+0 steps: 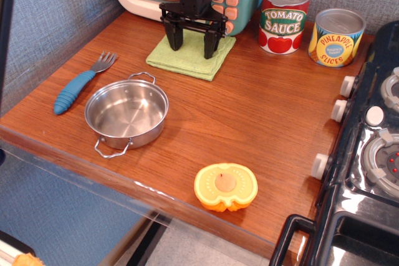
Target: Slide the yellow napkin all the way to the right
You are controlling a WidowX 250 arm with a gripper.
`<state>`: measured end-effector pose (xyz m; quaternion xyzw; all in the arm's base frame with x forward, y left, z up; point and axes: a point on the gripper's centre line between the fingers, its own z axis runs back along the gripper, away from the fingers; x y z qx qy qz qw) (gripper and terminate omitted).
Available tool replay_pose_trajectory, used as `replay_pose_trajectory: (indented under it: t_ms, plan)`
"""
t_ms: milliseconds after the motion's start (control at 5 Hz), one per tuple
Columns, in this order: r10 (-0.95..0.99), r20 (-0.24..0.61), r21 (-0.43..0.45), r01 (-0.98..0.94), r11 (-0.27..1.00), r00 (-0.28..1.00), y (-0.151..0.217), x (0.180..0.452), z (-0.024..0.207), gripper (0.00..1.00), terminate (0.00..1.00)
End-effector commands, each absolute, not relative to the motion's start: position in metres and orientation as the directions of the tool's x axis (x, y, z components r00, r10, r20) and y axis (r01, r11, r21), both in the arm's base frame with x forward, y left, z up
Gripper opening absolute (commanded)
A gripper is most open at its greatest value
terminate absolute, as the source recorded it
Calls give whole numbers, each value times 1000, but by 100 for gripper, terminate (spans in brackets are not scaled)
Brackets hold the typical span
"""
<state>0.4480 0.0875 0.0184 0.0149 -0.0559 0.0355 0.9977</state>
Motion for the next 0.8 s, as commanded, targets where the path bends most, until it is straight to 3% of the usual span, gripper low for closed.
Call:
replay_pose_trajectory:
  t_ms: [0,600]
  plan:
    - [25,84,57,-30,998,996,82,450,20,100,0]
    - [-1,117,-13,3,1000,993,17,433,34,100,0]
